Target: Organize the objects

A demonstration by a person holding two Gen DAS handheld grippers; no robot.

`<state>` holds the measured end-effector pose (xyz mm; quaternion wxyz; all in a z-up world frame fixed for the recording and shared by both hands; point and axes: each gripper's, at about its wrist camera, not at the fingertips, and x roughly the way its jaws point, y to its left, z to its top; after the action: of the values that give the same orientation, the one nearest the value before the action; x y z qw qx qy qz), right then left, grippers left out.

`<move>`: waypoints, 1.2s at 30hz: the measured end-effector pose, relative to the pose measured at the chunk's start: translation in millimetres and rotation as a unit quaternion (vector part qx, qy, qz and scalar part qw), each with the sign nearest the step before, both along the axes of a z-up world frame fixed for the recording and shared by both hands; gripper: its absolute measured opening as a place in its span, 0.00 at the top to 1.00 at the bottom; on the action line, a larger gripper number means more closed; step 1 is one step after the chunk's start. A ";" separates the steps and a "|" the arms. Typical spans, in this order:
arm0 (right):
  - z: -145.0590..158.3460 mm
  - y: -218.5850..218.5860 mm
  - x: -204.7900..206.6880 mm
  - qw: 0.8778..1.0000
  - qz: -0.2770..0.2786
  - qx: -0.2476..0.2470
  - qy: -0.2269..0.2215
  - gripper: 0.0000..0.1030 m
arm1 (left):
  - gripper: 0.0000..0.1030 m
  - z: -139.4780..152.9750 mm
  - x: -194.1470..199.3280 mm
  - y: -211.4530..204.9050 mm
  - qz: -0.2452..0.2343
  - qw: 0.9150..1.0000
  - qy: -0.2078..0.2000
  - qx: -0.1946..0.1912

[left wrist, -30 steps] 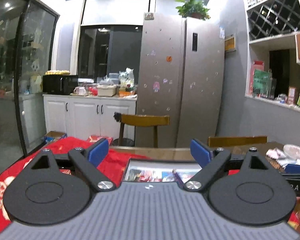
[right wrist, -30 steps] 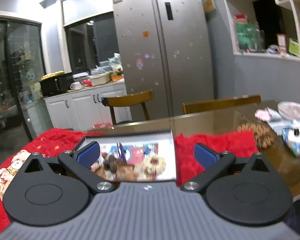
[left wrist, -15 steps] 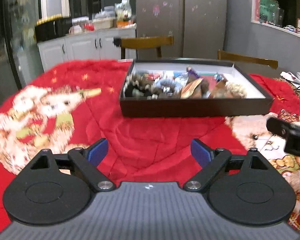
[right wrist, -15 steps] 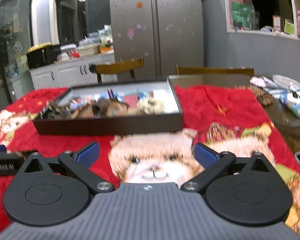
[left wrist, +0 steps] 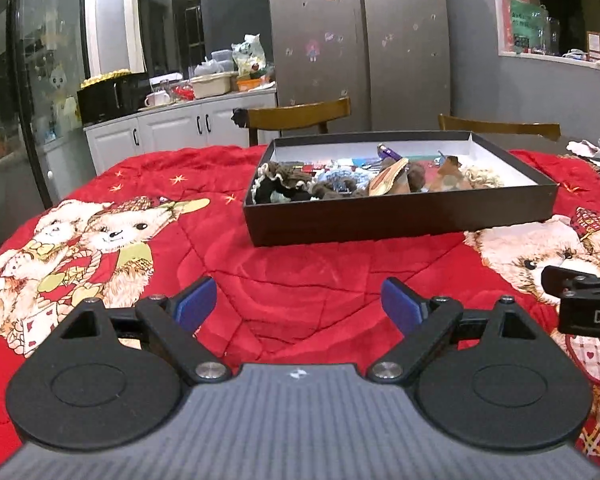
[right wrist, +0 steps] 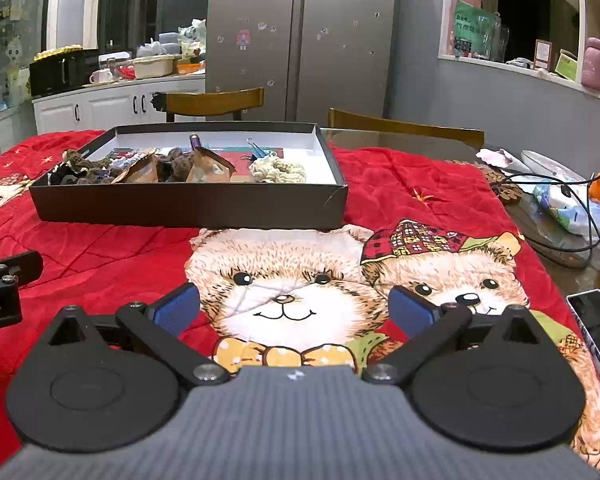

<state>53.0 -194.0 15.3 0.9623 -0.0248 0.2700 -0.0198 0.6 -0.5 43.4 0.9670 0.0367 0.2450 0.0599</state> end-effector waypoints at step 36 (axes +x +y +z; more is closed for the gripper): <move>2.6 1.4 -2.0 1.000 0.016 0.007 -0.011 0.00 | 0.11 -4.9 11.9 8.0 0.014 0.999 0.031 -0.023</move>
<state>51.0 -192.5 18.0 0.9657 -0.0218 0.2587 -0.0024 12.5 7.5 38.5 0.9585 0.0128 0.2771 0.0661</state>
